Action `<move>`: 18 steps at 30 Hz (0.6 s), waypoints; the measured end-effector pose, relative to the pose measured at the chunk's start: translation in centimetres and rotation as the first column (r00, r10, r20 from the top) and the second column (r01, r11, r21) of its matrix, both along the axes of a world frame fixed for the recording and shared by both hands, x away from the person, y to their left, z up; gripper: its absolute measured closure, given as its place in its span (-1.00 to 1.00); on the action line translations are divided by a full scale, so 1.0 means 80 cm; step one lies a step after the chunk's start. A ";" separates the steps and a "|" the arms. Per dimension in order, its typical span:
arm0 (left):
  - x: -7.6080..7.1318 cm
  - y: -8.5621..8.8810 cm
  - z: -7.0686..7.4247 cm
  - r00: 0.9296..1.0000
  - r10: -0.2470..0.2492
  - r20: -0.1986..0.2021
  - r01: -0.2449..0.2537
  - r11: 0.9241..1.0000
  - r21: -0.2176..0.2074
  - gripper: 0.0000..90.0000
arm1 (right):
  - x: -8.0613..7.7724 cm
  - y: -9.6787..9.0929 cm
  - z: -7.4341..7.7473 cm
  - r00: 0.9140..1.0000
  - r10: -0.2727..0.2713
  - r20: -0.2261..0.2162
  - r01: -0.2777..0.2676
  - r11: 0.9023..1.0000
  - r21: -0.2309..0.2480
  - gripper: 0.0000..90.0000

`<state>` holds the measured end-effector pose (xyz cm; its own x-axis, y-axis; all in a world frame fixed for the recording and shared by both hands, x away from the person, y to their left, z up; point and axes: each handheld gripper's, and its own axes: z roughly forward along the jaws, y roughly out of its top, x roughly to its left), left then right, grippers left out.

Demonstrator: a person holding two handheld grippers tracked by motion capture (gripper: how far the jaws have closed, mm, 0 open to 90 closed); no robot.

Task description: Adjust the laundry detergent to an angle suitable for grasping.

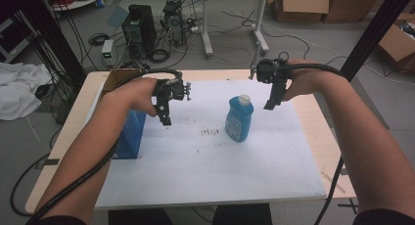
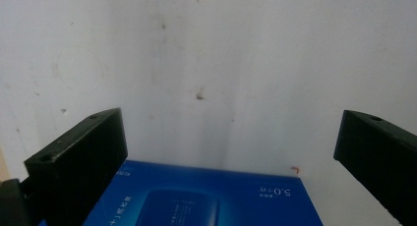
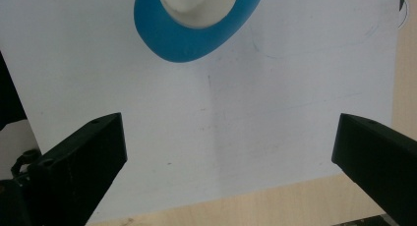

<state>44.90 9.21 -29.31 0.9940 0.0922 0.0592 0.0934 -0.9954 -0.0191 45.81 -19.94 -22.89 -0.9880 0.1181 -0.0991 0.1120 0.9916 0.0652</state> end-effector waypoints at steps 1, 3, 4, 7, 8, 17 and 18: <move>0.000 0.000 0.000 1.000 0.000 0.002 0.000 1.000 0.003 -1.00 | 0.000 0.001 0.000 1.000 0.001 -0.001 -0.001 1.000 -0.002 -1.00; 0.000 0.000 0.003 1.000 0.000 0.007 0.000 1.000 0.003 -1.00 | 0.000 0.002 0.000 1.000 -0.001 0.000 0.001 1.000 -0.011 -1.00; 0.000 0.001 0.004 1.000 0.001 0.008 -0.001 1.000 -0.003 -1.00 | -0.001 0.003 0.001 1.000 -0.001 0.002 0.001 1.000 -0.011 -1.00; -0.002 0.001 0.008 1.000 -0.008 0.010 0.008 1.000 -0.018 -1.00 | -0.002 0.003 0.002 1.000 0.003 0.001 -0.003 1.000 -0.005 -1.00; -0.002 0.002 0.009 1.000 -0.006 0.010 0.006 1.000 -0.017 -1.00 | -0.003 0.003 0.002 1.000 0.004 0.001 -0.004 1.000 -0.008 -1.00; -0.006 0.013 0.014 1.000 0.015 0.018 -0.015 1.000 -0.011 -1.00 | -0.001 -0.001 0.004 1.000 -0.004 0.005 0.004 1.000 0.004 -1.00; -0.005 0.013 0.014 1.000 0.016 0.018 -0.016 1.000 -0.012 -1.00 | 0.000 -0.001 0.004 1.000 -0.006 0.006 0.006 1.000 0.003 -1.00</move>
<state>44.48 10.25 -28.18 0.9912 0.1086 0.0756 0.1094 -0.9940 -0.0060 45.79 -20.02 -22.54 -0.9867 0.1238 -0.1050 0.1170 0.9907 0.0688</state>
